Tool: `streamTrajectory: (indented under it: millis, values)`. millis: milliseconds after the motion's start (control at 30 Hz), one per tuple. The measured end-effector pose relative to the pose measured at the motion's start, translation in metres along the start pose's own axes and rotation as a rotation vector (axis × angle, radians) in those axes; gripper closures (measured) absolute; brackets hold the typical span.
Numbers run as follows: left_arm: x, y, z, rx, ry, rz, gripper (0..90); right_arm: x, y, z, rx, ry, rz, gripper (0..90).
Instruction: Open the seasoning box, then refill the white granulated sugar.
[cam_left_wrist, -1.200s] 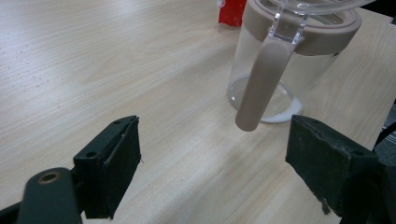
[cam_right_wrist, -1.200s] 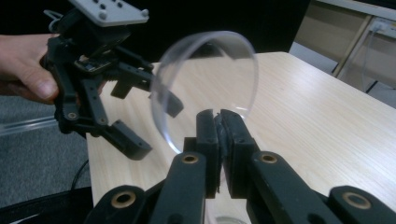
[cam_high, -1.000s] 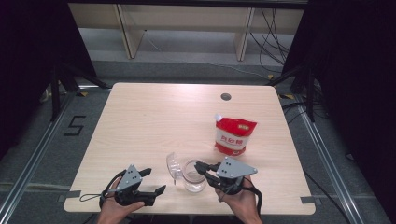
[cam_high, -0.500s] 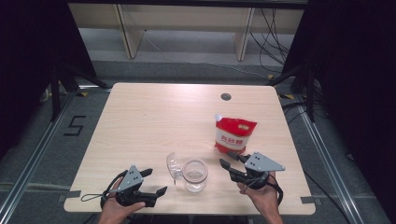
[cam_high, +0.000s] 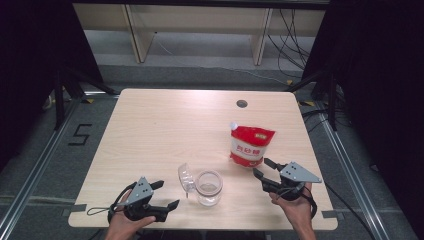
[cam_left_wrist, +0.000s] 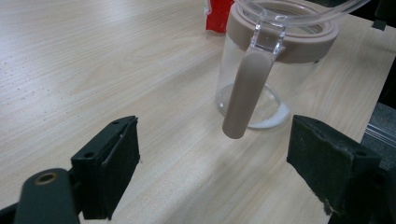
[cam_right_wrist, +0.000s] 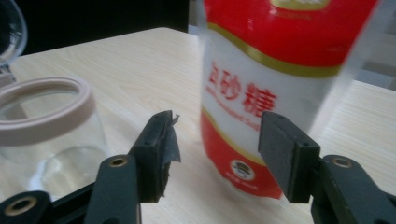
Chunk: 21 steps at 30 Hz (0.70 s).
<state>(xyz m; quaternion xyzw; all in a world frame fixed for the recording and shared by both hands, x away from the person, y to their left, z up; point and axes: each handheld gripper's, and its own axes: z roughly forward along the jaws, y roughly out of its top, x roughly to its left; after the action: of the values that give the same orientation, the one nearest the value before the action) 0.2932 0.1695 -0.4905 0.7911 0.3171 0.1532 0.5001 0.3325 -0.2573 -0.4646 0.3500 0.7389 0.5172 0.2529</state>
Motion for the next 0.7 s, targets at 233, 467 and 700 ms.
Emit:
streamTrajectory:
  millis: [233, 467, 700]
  values:
    - [-0.001, 0.0, 0.0, 0.002, -0.003, -0.011, 16.4, -0.013, -0.007, 0.001, -0.011, -0.019, 0.034, 36.8]
    - [-0.003, 0.0, 0.0, 0.0, 0.002, -0.022, 16.3, -0.02, -0.009, 0.004, -0.008, -0.039, 0.025, 35.7]
    - [-0.003, 0.0, 0.001, -0.004, -0.01, -0.028, 16.4, -0.029, -0.012, 0.011, 0.008, -0.07, 0.038, 32.3]
